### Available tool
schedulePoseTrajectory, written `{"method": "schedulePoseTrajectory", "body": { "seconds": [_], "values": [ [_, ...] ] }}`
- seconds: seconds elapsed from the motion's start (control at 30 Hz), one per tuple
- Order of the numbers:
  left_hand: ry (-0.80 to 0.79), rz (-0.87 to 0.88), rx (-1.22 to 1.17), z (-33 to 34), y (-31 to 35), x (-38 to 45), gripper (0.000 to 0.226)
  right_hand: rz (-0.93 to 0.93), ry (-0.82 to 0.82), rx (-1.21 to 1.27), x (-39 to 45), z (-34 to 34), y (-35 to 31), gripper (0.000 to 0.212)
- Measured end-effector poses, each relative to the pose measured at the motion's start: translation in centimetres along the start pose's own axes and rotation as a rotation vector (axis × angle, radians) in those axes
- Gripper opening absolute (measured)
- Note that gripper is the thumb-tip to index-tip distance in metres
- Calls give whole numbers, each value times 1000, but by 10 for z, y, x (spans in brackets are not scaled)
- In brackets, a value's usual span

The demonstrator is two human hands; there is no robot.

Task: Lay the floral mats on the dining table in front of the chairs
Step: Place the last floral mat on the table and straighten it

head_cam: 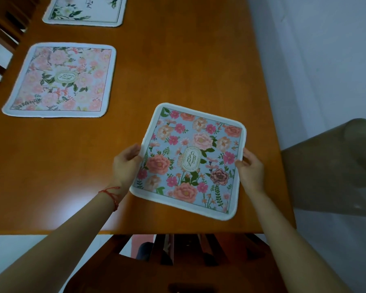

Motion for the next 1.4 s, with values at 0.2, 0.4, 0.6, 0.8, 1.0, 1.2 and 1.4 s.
{"method": "schedulePoseTrajectory", "body": {
  "seconds": [0.2,0.4,0.6,0.8,1.0,1.2,1.4],
  "values": [
    [44,-46,-56,-5,-11,-9,40,-41,-66,-29,29,9,-16,47],
    [43,-56,-120,-3,-18,-21,40,-74,-104,-41,36,12,-15,49],
    [41,-59,-137,-2,-17,-21,41,-99,-108,-39,28,8,-11,48],
    [26,-59,-160,-1,-16,-23,42,-96,-76,7,18,8,-11,49],
    [23,-49,-145,0,-16,-24,43,-93,-66,26,15,7,-7,49],
    [21,-28,-141,2,-14,-27,42,-97,-69,10,15,7,-6,51],
    [9,-8,-138,4,-11,-32,42,-109,-76,-14,16,7,-8,50]
  ]
}}
Point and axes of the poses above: each hand's wrist, its own x-axis towards the middle knuckle, its own z-axis out of the palm, y = z × x, the point moved 3 cm from there along x, towards the middle knuckle, and after that the axes turned 2 degrees about -y, right-handed, at the moved point
